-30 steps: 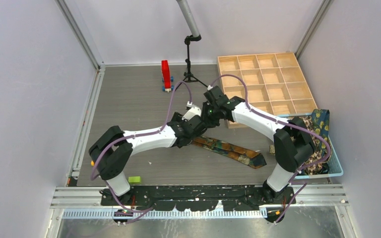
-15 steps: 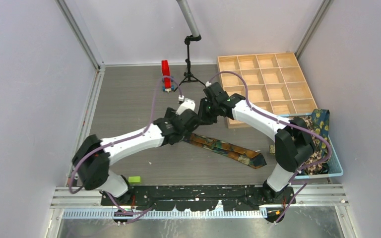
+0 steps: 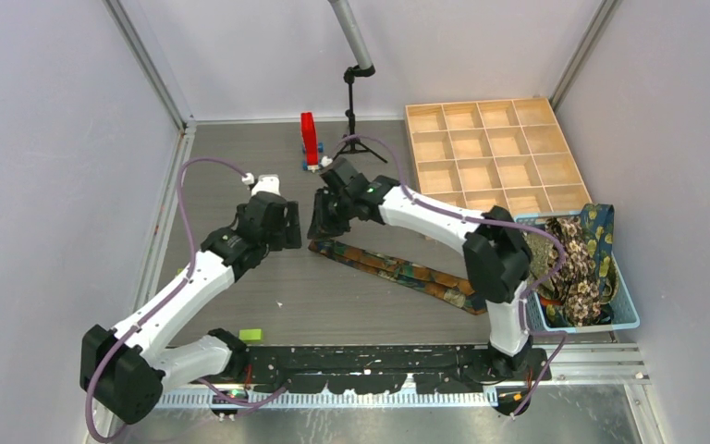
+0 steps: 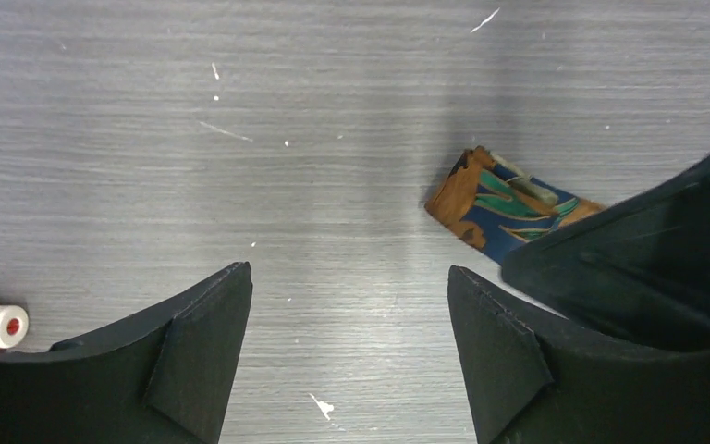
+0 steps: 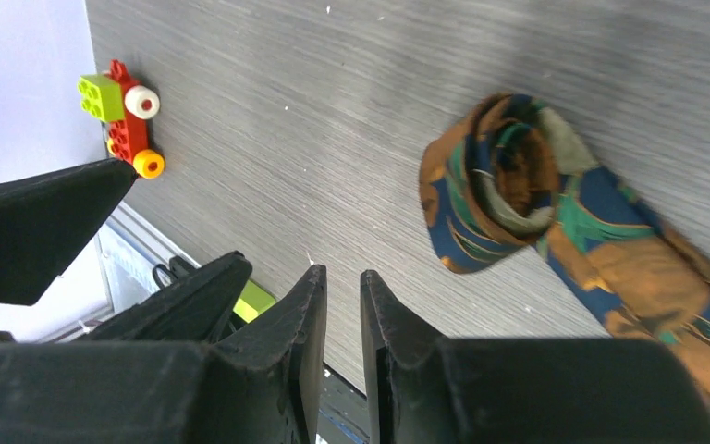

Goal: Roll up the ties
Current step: Roll the tie at the center of the board.

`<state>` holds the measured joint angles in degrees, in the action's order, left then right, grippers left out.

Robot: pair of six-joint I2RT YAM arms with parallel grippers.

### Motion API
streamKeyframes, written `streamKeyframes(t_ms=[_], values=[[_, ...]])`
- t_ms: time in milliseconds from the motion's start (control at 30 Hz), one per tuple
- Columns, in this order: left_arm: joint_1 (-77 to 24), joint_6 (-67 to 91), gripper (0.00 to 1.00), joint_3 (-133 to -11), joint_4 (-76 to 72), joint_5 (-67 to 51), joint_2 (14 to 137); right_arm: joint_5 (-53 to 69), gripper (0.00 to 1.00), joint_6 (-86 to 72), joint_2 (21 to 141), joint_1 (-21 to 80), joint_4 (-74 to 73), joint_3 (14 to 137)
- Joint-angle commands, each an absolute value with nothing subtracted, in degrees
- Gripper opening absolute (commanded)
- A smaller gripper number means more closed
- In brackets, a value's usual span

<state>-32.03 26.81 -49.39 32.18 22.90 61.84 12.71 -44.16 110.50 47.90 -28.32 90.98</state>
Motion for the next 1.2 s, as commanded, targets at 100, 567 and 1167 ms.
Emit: streamKeyframes(t_ms=[100,567,1167], values=[[-27.0,27.5,0.78,-46.7,32.6,14.6,58.7,11.8,0.24,-45.6,117.8,49.9,-31.2,99.0],[-25.6,27.9,0.76,-44.6,29.9,11.9,59.9,9.4,0.23,-44.4,116.2,47.7,-31.7,91.4],[-23.9,25.2,0.82,-45.7,20.4,-0.5,69.4,10.9,0.23,-42.2,111.4,45.4,-31.8,87.4]])
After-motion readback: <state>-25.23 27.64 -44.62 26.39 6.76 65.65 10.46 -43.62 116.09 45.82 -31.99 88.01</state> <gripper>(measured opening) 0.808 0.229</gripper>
